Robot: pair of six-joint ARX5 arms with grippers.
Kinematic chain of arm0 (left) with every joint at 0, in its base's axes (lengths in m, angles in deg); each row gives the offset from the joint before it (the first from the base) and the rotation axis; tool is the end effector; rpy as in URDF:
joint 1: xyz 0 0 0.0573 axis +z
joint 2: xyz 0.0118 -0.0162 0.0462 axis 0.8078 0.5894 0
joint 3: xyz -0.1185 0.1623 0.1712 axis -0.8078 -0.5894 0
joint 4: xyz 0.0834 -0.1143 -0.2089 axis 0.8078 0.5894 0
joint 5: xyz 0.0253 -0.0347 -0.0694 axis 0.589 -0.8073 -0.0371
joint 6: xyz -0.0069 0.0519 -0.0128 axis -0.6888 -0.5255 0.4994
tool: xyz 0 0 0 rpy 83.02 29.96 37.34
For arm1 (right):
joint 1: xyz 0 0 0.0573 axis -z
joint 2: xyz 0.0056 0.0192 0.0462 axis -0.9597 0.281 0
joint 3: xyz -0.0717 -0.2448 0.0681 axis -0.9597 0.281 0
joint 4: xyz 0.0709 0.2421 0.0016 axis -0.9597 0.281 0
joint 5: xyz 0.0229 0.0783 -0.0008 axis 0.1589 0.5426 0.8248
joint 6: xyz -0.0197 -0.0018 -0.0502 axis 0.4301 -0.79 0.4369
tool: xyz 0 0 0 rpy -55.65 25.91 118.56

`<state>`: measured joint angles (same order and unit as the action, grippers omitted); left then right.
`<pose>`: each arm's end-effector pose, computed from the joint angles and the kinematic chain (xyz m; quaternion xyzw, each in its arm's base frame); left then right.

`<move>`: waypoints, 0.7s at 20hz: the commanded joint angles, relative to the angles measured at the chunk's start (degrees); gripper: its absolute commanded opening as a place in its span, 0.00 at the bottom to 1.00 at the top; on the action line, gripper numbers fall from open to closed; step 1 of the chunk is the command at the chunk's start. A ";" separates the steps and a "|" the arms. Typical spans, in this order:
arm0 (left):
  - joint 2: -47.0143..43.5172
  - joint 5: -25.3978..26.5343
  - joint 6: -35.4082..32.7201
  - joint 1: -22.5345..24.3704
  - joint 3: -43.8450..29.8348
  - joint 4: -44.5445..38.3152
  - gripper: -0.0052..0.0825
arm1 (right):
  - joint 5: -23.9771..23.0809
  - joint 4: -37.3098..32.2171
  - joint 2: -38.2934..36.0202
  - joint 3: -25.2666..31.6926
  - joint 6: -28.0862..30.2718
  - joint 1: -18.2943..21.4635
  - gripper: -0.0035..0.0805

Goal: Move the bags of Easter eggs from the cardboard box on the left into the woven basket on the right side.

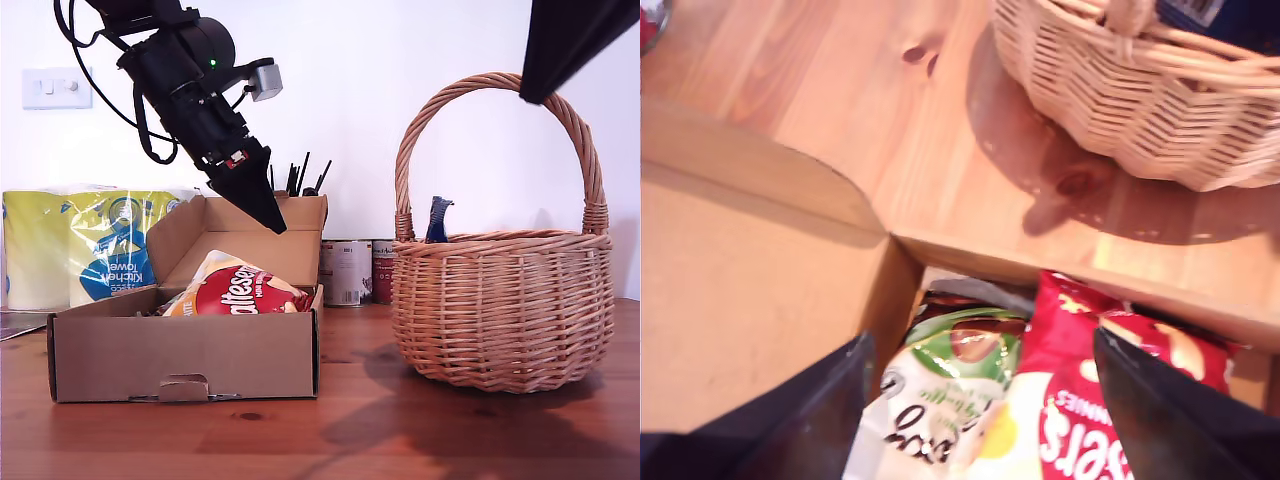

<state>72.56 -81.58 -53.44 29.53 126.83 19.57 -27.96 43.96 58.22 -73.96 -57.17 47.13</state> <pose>0.3839 -0.1856 0.2597 0.3134 0.3171 -0.4971 0.7444 0.2032 0.1080 0.3408 -0.2212 0.4529 0.3713 0.7798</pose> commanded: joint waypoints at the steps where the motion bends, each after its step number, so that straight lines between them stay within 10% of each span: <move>1: 0.70 0.11 0.02 -0.07 -0.72 -0.55 0.79 | 0.28 -4.42 -3.63 1.86 -3.41 -1.49 0.03; 7: 0.70 0.44 -1.29 0.37 -0.72 -0.15 0.79 | -14.99 -29.92 -21.86 22.32 -15.56 -3.78 0.03; 14: 0.61 1.53 -4.81 1.31 -0.72 6.99 0.79 | -16.70 -39.78 -43.56 42.95 -20.26 -3.82 0.03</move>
<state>72.56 -79.96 -57.66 30.49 126.83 26.15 -44.53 4.61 15.12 -31.99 -76.71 43.57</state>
